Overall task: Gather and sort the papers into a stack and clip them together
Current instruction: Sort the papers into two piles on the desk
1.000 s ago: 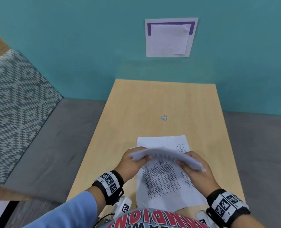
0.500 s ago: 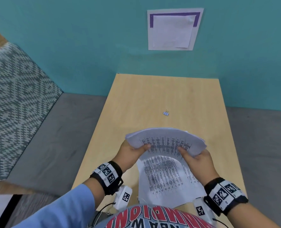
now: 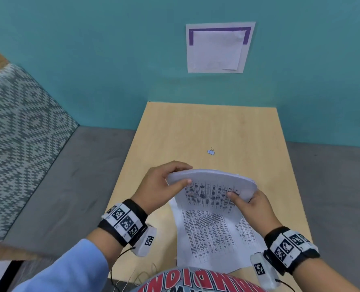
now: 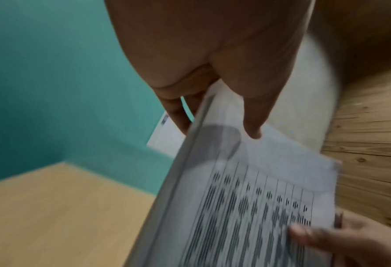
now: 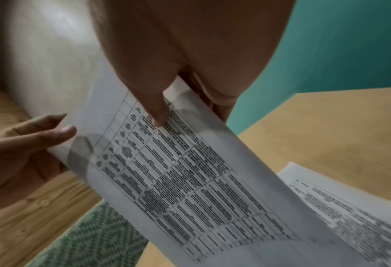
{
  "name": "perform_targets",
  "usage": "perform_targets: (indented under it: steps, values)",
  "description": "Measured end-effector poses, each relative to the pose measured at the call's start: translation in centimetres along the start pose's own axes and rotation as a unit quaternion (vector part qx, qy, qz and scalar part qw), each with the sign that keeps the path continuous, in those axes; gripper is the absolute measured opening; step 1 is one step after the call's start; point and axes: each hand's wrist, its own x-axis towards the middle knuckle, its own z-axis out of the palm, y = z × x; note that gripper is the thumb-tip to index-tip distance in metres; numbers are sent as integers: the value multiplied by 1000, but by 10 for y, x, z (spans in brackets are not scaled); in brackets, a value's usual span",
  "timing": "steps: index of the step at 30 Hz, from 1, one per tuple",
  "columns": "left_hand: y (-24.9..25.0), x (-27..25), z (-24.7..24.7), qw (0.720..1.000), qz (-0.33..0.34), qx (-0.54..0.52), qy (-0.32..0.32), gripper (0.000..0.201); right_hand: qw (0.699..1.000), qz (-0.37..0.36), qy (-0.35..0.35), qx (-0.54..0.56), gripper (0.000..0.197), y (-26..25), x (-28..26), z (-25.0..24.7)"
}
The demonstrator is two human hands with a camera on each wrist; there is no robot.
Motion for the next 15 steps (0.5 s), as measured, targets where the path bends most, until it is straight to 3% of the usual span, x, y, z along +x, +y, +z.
perform_targets:
  steps: [4,6,11,15]
  values:
    - [11,4,-2,996,-23,-79,-19,71,999,-2,9,44,14,-1,-4,4]
    - [1,1,-2,992,-50,-114,7,78,996,7,23,87,14,-7,-7,4]
    - [-25,-8,11,984,-128,-124,-23,34,993,-37,-2,112,9,-20,-13,-6]
    - [-40,-14,35,971,-191,-136,-49,35,995,15,-78,67,27,-10,-10,2]
